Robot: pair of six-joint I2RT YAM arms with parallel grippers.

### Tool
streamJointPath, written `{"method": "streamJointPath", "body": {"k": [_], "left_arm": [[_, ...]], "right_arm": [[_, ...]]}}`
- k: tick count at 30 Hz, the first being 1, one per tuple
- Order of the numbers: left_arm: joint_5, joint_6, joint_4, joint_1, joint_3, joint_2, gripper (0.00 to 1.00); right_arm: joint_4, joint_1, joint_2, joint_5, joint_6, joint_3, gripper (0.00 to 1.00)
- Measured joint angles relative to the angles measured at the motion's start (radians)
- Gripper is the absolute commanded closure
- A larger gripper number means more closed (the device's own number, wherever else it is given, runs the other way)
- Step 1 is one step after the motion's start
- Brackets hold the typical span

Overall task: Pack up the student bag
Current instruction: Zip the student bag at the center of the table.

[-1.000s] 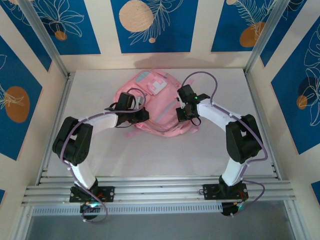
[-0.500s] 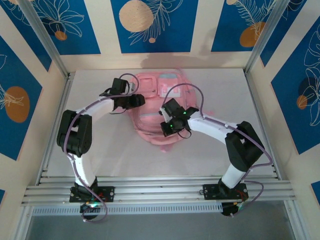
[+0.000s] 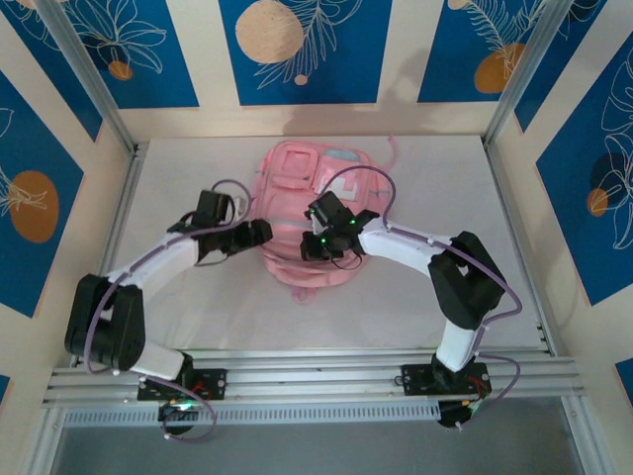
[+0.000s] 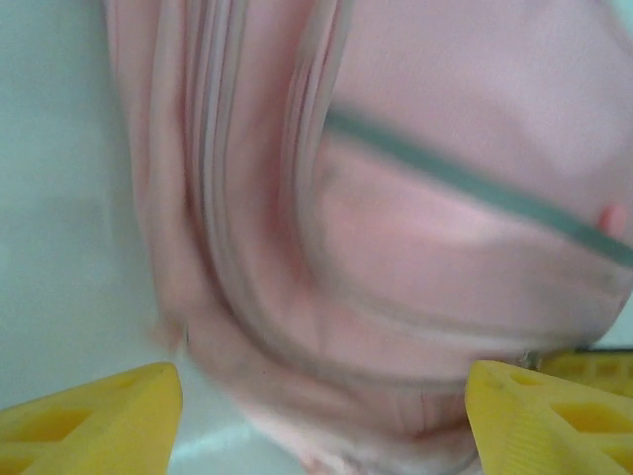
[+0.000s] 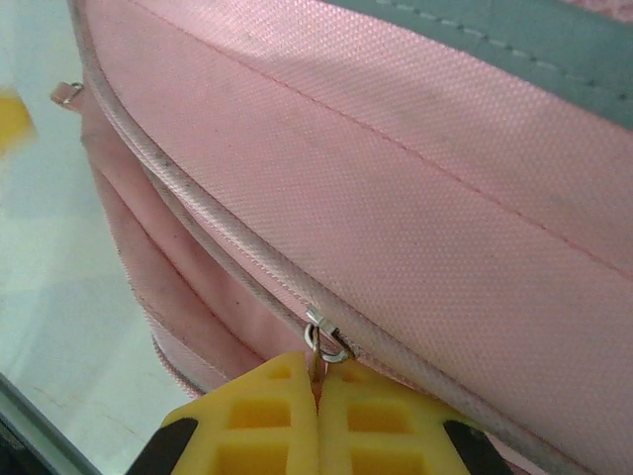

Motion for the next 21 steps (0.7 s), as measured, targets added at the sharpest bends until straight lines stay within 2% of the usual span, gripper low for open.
{"method": "streamJointPath", "body": {"k": [6, 12, 14, 16, 17, 19, 20, 21], "left_arm": [[0.023, -0.153, 0.106, -0.006, -0.181, -0.020, 0.23], [0.024, -0.251, 0.263, -0.014, -0.166, 0.055, 0.22], [0.023, -0.279, 0.324, -0.018, -0.163, 0.078, 0.25], [0.023, -0.304, 0.365, -0.025, -0.157, 0.104, 0.35], [0.024, -0.311, 0.378, -0.028, -0.156, 0.117, 0.44], [0.037, -0.323, 0.412, -0.034, -0.155, 0.151, 0.75], [0.043, -0.330, 0.429, -0.035, -0.155, 0.167, 0.85], [0.051, -0.337, 0.444, -0.035, -0.155, 0.180, 1.00]], "right_arm": [[0.061, 0.006, 0.019, -0.050, 0.052, 0.000, 1.00], [0.061, 0.032, 0.019, -0.052, 0.030, 0.000, 1.00], [0.061, 0.034, 0.019, -0.055, 0.021, 0.000, 1.00], [0.062, 0.034, 0.019, -0.056, 0.003, -0.001, 1.00], [0.063, 0.034, 0.018, -0.056, -0.004, -0.003, 1.00], [0.061, 0.034, 0.018, -0.055, -0.029, -0.008, 1.00], [0.054, 0.033, 0.018, -0.054, -0.041, -0.008, 1.00], [0.041, 0.033, 0.018, -0.048, -0.061, -0.008, 1.00]]}}
